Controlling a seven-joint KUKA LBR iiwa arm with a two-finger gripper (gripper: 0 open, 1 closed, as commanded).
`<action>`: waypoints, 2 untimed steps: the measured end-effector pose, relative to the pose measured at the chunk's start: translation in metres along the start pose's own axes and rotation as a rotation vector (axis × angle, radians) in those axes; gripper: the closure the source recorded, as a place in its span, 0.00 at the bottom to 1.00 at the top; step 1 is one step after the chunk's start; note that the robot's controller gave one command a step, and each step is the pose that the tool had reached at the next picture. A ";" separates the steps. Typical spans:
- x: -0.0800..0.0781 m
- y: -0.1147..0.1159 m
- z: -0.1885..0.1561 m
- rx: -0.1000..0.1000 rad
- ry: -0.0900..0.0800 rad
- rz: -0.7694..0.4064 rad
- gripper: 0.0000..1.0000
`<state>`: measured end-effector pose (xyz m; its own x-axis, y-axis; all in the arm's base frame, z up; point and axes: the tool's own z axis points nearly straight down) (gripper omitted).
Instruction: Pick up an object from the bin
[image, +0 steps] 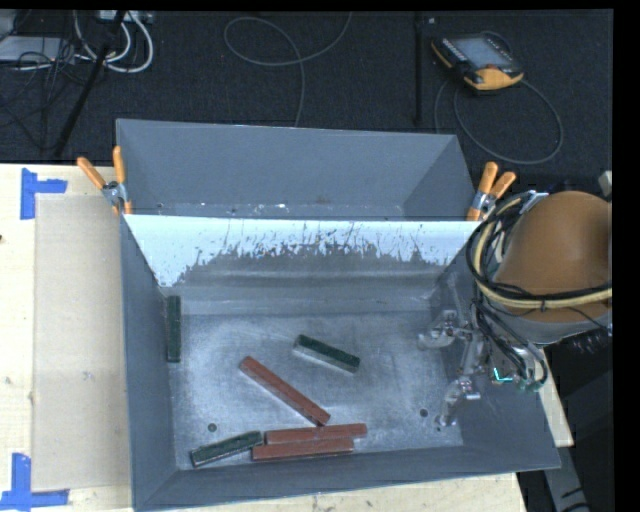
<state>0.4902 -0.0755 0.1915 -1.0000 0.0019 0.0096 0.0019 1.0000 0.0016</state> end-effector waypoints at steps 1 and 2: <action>-0.001 0.000 -0.003 0.001 -0.005 -0.001 0.00; -0.021 -0.023 0.003 0.001 -0.011 -0.135 0.00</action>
Offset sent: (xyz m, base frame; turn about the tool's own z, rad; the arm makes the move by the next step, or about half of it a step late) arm 0.0399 -0.0584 -0.0137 -0.2677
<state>0.5107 -0.0987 0.1884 -0.9912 -0.1323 -0.0016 -0.1323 0.9912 0.0013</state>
